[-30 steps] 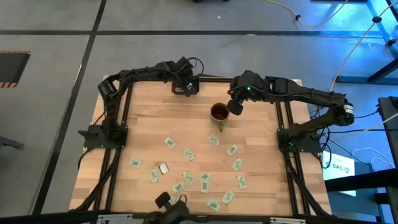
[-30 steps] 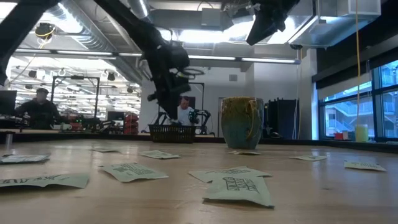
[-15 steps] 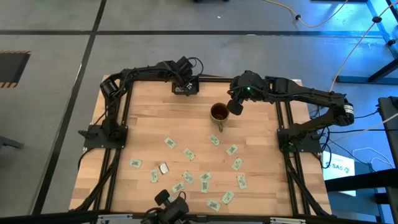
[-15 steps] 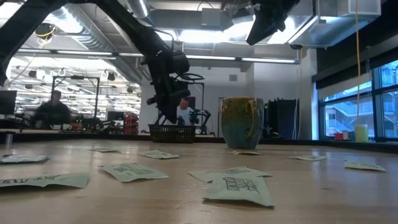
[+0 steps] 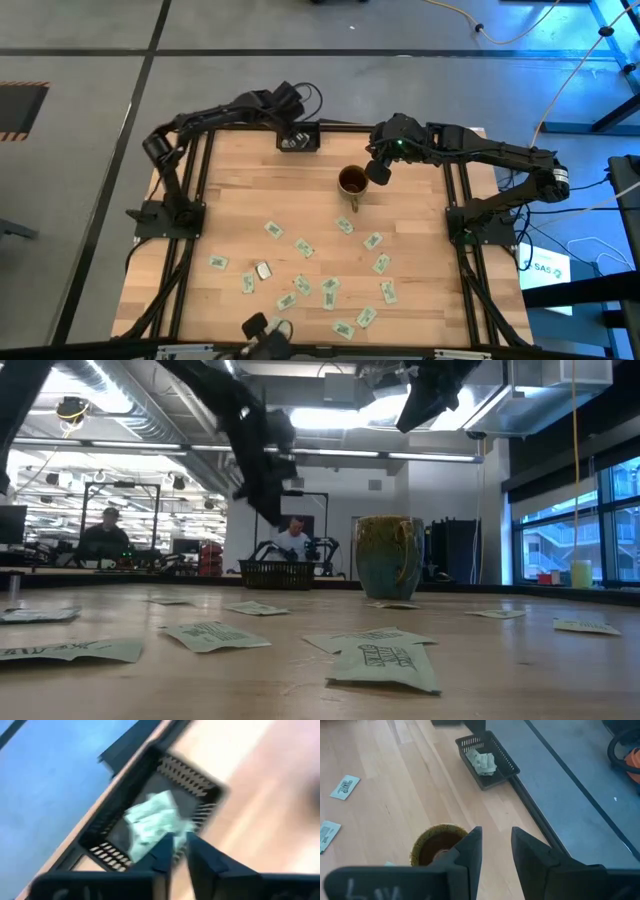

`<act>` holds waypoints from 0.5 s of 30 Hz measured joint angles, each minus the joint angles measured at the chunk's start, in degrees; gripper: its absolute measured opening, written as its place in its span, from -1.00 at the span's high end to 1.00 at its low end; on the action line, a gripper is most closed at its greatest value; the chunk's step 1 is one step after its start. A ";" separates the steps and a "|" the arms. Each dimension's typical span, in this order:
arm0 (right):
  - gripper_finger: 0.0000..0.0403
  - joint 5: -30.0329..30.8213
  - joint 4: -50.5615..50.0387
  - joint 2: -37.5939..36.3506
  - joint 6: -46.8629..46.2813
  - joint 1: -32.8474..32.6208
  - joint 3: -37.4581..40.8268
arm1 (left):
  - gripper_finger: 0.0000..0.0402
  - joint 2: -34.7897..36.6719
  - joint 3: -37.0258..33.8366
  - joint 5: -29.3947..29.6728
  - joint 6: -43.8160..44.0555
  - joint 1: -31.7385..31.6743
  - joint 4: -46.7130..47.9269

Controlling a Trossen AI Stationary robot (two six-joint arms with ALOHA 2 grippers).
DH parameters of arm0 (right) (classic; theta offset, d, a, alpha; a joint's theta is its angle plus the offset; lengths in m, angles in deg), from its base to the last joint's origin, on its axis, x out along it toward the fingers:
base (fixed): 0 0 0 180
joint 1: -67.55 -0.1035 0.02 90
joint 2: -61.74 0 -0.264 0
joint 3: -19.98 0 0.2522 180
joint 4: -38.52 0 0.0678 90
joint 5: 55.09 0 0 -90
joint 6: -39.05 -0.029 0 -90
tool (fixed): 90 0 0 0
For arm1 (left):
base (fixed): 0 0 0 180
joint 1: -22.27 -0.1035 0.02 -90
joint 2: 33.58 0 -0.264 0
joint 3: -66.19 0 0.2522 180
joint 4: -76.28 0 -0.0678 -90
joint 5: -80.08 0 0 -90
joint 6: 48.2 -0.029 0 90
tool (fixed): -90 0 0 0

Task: Pick and place Stevia / Truvia into bins
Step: Put the stevia packet into the black container

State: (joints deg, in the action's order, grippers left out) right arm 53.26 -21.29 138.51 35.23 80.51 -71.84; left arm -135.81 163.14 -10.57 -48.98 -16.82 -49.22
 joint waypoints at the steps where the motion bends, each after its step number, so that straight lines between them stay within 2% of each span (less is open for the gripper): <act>1: 0.46 0.00 0.00 -0.01 0.01 0.01 0.00 | 0.79 1.51 0.00 -0.88 -1.00 0.44 0.64; 9: 0.46 0.00 -0.02 0.00 1.31 0.01 0.00 | 0.73 11.99 -0.10 -9.47 -12.02 7.15 11.69; 15: 0.46 0.00 -0.02 -0.01 1.38 -0.01 0.00 | 0.54 15.51 -3.02 -9.80 -16.01 14.98 17.39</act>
State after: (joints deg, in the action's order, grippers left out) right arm 53.26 -21.31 138.51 36.61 80.50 -71.84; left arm -120.30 160.12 -20.37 -64.99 -1.84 -31.82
